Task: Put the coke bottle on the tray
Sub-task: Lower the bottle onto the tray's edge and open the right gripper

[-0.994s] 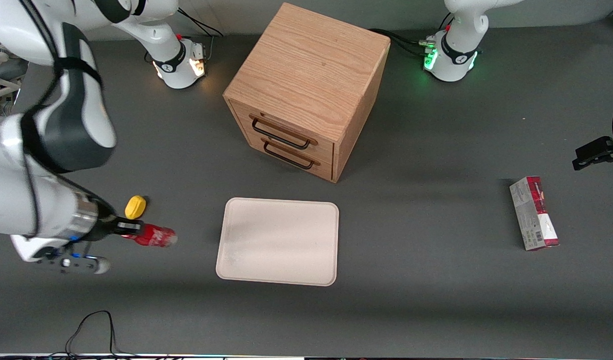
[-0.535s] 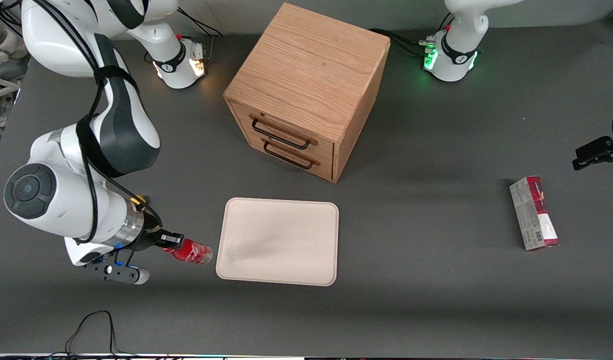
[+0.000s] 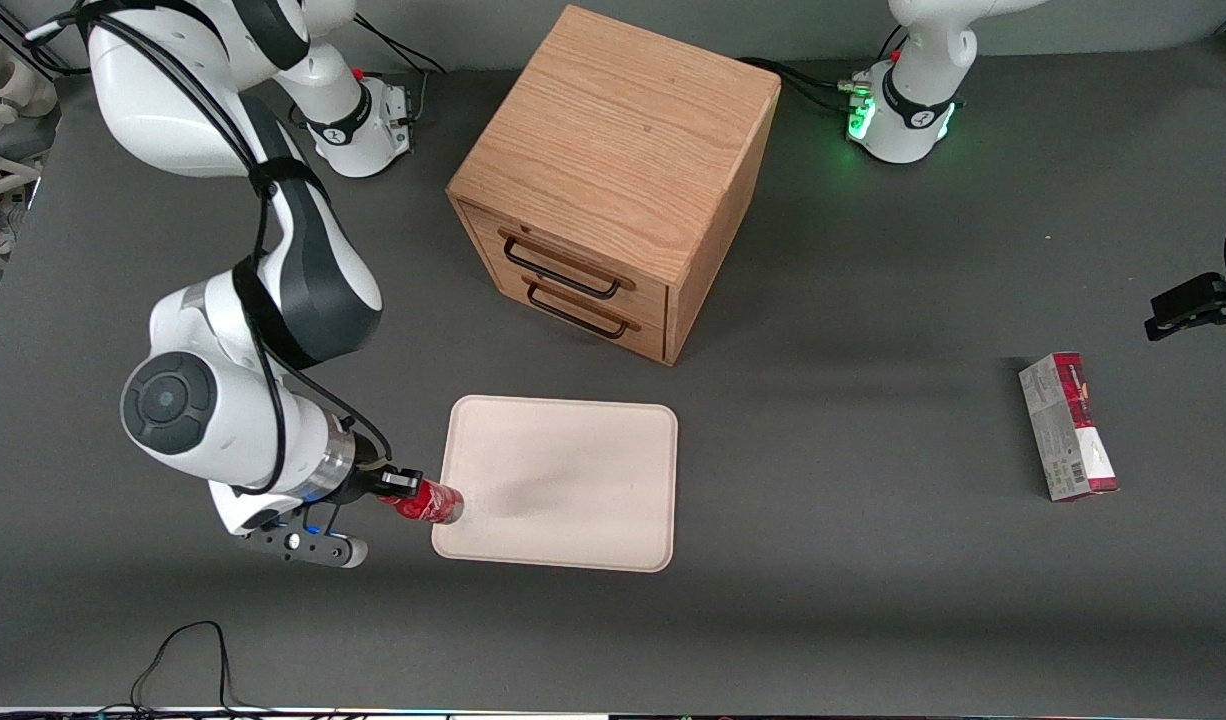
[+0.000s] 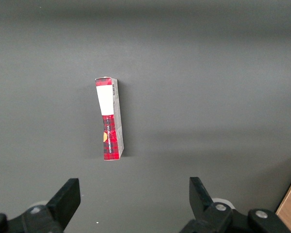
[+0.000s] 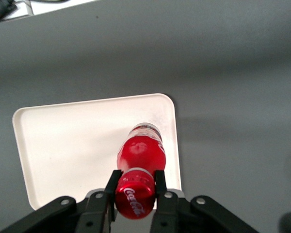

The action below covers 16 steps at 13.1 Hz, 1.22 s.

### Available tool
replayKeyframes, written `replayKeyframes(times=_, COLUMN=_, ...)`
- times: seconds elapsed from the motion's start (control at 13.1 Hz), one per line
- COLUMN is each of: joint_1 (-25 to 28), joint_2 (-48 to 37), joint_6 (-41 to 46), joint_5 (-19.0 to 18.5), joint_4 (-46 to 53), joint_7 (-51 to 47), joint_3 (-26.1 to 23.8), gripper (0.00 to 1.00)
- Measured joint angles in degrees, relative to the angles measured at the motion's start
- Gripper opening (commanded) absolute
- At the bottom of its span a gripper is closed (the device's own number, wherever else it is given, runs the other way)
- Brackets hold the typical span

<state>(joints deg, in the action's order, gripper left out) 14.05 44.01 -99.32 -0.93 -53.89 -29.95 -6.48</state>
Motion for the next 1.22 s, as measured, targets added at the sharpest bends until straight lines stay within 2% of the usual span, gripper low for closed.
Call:
replayKeyframes(times=0.46, joint_1=0.13, joint_2=5.04, joint_6=-1.81, joint_5=-0.09, joint_4=-0.05, joint_7=-2.19, joint_3=0.08, gripper=0.0)
replayKeyframes(times=0.99, joint_1=1.3, joint_2=8.48, joint_6=-5.42, joint_5=-2.44, joint_4=-0.07, joint_7=-4.9, joint_3=0.08, gripper=0.01)
replayKeyframes(times=1.15, joint_1=1.32, joint_2=8.56, joint_6=-5.5, joint_5=-2.49, joint_4=0.04, joint_7=-4.95, joint_3=0.09, gripper=1.0)
replayKeyframes(times=1.22, joint_1=1.32, joint_2=8.57, joint_6=-5.52, joint_5=-2.55, joint_4=0.04, joint_7=-4.96, joint_3=0.1, gripper=1.0)
